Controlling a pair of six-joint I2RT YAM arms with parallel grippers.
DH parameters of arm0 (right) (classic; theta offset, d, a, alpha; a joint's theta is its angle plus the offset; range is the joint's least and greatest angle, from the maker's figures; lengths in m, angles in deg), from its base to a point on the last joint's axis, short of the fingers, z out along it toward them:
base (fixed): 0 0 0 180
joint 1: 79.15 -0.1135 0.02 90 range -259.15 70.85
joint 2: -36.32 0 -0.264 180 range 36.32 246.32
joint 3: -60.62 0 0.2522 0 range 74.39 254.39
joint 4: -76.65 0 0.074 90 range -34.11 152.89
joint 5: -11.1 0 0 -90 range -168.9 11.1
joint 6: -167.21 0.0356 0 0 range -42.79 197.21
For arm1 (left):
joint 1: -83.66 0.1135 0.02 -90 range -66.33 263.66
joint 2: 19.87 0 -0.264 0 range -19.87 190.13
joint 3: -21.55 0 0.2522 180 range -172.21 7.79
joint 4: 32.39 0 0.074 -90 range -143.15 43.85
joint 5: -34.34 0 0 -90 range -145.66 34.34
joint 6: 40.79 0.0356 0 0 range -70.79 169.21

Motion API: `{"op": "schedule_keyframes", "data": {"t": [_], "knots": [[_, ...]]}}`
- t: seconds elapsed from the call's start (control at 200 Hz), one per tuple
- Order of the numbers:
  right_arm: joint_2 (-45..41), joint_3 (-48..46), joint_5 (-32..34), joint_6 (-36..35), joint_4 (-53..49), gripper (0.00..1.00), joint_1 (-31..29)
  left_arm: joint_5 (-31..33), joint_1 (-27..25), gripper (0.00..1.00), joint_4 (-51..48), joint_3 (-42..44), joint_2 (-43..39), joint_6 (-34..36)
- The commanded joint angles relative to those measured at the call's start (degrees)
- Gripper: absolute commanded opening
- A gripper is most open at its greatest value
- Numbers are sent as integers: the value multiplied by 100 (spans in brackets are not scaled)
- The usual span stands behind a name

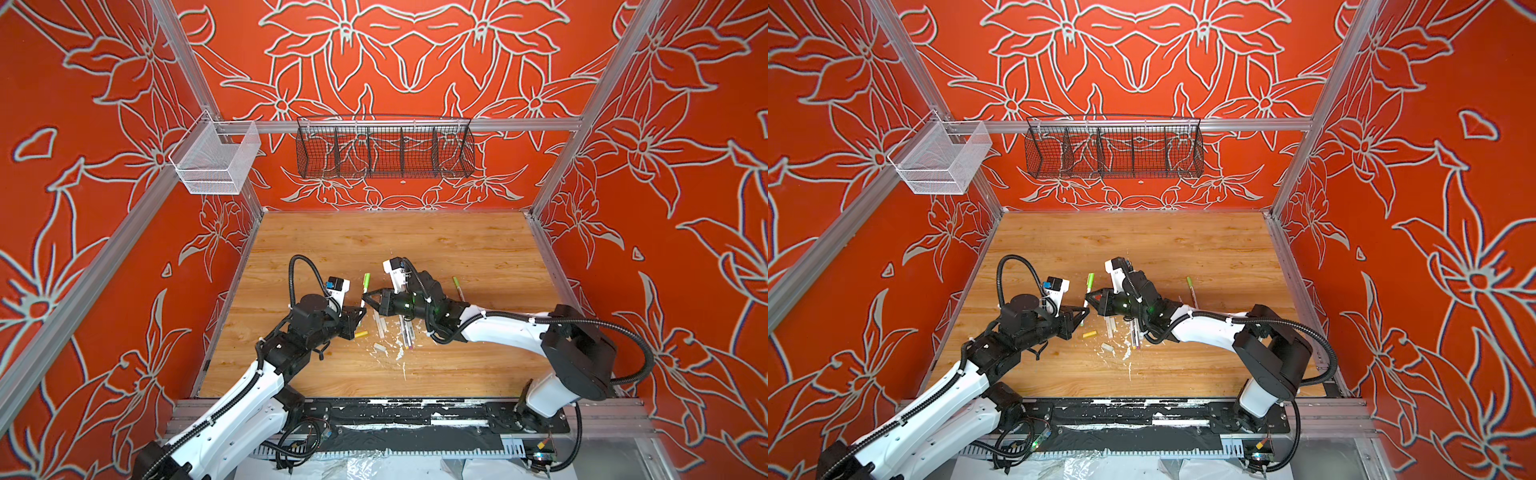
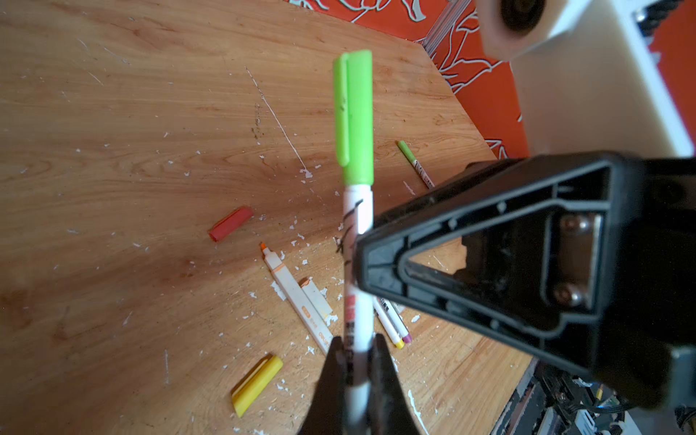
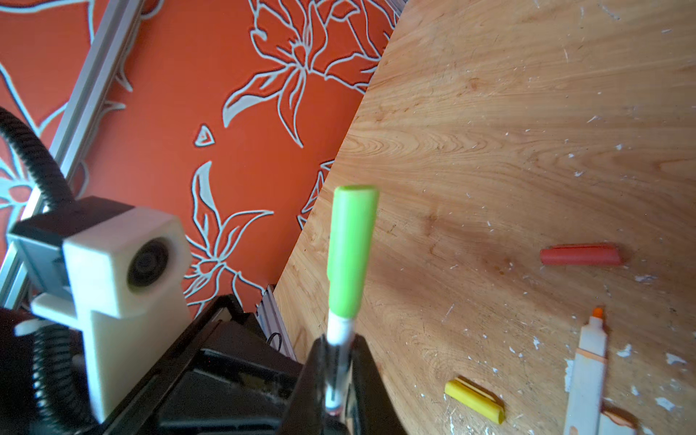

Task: Insert the pens into the pen caps
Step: 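Lower the green cap onto the marker tip and press it down, then open the right gripper and draw it back from the capped marker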

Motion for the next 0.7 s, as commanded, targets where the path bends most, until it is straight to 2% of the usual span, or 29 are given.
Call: {"op": "schedule_keyframes", "data": {"t": [0.0,0.14,0.31,0.37,0.515,0.696], "knots": [[-115,-218,-221,-225,-714,16,-76,-84,51,0,862,-364,-27,228],[-493,-21,-275,-610,-1149,23,50,-75,60,0,845,-255,-151,173],[-994,44,-670,-749,-1316,46,504,-143,62,0,773,-141,-335,134],[-1098,83,-803,-756,-1317,51,683,-227,60,0,791,-96,-378,139],[-1102,327,-1306,-821,-1155,57,1016,-662,60,0,926,-66,-276,140],[-1034,818,-1707,-1023,-1240,59,1167,-899,60,0,984,-64,-189,150]]}}
